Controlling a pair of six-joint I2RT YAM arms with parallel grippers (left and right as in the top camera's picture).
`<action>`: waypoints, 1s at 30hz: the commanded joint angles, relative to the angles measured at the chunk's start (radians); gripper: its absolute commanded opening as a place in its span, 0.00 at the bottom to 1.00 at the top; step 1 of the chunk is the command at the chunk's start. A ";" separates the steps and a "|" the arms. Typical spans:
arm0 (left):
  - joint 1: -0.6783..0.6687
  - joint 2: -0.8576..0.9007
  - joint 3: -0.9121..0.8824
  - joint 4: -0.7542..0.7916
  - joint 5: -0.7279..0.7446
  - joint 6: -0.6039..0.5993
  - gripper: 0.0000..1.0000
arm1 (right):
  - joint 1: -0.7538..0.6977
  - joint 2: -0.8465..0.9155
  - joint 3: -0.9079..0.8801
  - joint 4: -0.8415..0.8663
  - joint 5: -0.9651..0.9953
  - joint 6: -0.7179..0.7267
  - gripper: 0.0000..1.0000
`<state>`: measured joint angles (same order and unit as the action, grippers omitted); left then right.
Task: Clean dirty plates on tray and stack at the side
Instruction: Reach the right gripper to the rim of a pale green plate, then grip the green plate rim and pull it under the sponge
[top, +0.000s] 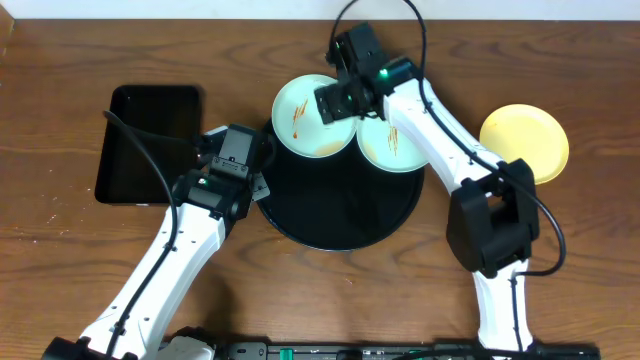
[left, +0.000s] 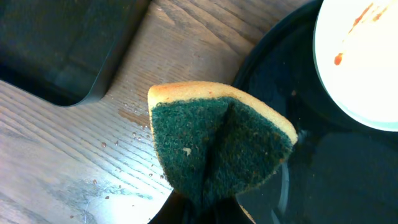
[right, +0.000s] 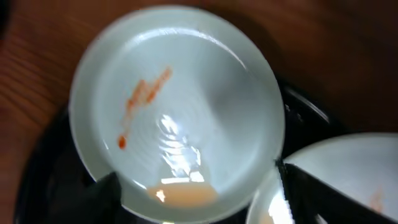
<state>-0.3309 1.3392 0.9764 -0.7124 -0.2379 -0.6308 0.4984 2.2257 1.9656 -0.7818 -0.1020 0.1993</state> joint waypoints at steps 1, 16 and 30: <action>0.005 0.007 -0.007 -0.010 -0.005 0.006 0.08 | 0.032 0.060 0.034 -0.014 -0.007 0.076 0.70; 0.005 0.007 -0.006 -0.013 -0.009 0.006 0.08 | 0.178 0.165 0.034 -0.100 0.021 0.099 0.44; 0.014 0.006 -0.006 -0.020 -0.036 0.006 0.08 | 0.234 0.164 0.034 -0.363 -0.167 0.045 0.36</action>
<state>-0.3294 1.3392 0.9764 -0.7265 -0.2459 -0.6308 0.7212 2.3970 1.9976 -1.1198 -0.1425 0.2794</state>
